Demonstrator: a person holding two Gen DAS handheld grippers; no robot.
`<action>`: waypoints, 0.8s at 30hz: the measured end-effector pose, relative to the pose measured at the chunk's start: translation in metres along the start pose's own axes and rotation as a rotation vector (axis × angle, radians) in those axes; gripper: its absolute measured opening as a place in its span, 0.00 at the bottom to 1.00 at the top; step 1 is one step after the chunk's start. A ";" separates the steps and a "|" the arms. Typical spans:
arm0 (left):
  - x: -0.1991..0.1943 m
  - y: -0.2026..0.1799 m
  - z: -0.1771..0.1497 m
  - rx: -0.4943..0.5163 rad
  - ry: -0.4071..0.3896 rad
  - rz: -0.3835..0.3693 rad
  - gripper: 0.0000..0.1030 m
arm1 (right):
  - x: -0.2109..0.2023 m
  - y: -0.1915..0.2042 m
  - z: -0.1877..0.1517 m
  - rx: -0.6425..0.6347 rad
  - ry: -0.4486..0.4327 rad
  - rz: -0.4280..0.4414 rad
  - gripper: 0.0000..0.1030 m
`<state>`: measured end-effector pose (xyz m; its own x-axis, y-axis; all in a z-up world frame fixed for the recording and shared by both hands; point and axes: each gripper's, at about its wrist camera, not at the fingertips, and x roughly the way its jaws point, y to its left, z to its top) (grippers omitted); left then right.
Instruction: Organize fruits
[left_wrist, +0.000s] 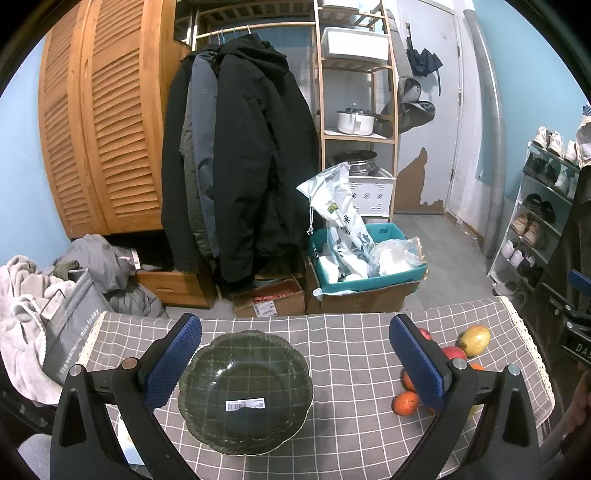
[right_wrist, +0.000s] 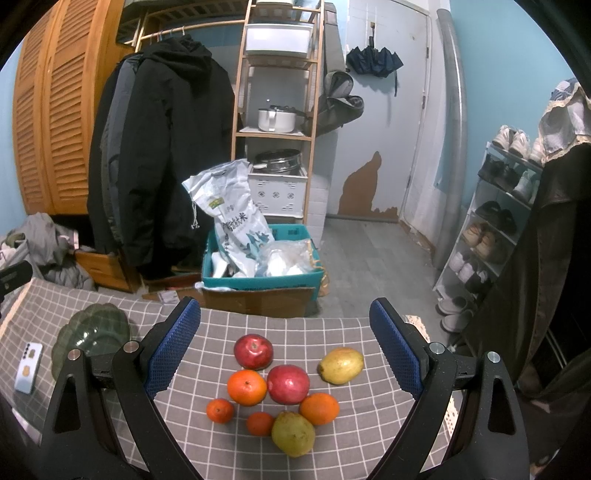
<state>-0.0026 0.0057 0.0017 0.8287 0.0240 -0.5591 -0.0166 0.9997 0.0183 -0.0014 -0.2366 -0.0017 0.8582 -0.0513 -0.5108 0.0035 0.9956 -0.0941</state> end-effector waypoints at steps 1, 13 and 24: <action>0.000 0.000 0.000 0.000 0.000 0.001 1.00 | 0.000 0.000 0.000 0.000 0.000 0.000 0.89; 0.000 -0.001 0.001 -0.001 0.001 0.001 1.00 | 0.000 0.001 0.000 -0.001 0.001 0.000 0.89; 0.002 -0.002 0.001 -0.003 0.003 -0.001 1.00 | 0.000 0.002 -0.002 -0.003 0.004 -0.001 0.89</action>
<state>-0.0009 0.0036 0.0013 0.8272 0.0232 -0.5614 -0.0175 0.9997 0.0155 -0.0023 -0.2348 -0.0032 0.8563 -0.0522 -0.5139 0.0025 0.9953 -0.0970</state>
